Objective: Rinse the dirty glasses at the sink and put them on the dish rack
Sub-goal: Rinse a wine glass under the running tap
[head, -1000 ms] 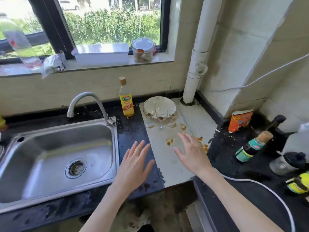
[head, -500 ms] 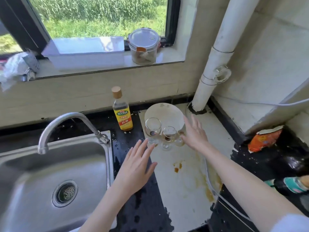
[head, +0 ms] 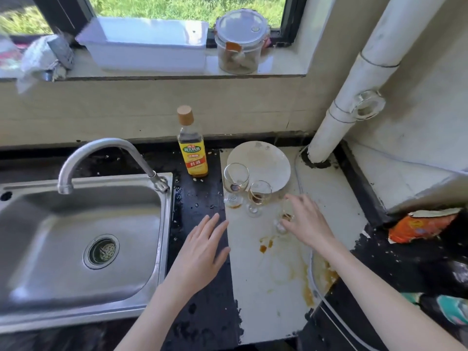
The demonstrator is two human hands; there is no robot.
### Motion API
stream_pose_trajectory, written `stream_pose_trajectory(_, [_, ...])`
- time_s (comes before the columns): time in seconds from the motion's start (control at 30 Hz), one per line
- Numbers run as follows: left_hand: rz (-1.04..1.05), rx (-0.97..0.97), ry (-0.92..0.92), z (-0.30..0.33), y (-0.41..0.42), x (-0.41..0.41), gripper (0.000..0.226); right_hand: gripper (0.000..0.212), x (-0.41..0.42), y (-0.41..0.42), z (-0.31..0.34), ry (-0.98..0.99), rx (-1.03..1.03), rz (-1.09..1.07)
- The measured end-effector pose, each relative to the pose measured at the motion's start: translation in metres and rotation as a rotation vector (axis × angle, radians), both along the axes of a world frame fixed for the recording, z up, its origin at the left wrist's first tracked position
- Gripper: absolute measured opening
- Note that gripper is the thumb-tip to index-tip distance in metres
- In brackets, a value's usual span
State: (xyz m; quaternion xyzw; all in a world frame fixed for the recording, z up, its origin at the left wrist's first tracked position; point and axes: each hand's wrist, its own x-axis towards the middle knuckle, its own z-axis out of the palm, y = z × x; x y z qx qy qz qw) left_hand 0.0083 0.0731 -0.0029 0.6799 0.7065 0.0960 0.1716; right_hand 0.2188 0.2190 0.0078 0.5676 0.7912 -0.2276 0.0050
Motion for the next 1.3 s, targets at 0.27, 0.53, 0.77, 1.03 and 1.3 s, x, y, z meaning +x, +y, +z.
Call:
stream_pose_trajectory(0.27, [0.029,-0.066,-0.061,-0.002,-0.031,-0.012,0.068,0.061,-0.045,-0.061,0.027,0.247,-0.169,0.109])
stream_pose_trajectory(0.53, [0.254,-0.024,-0.58,0.017,-0.077,-0.089,0.084,0.074,-0.176,-0.11,0.045,0.488,-0.324,0.135])
stream_pose_trajectory(0.77, [0.357,0.006,-0.768,0.007,-0.116,-0.195,0.067,0.073,-0.285,-0.164,0.033,0.52,-0.44,0.109])
stream_pose_trajectory(1.03, [0.436,-0.057,-0.844,-0.015,-0.125,-0.251,0.059,0.063,-0.322,-0.16,0.006,0.639,-0.733,-0.082])
stream_pose_trajectory(1.3, [0.537,-0.079,-0.83,-0.031,-0.098,-0.28,0.058,0.045,-0.329,-0.094,-0.018,0.249,-0.233,-0.101])
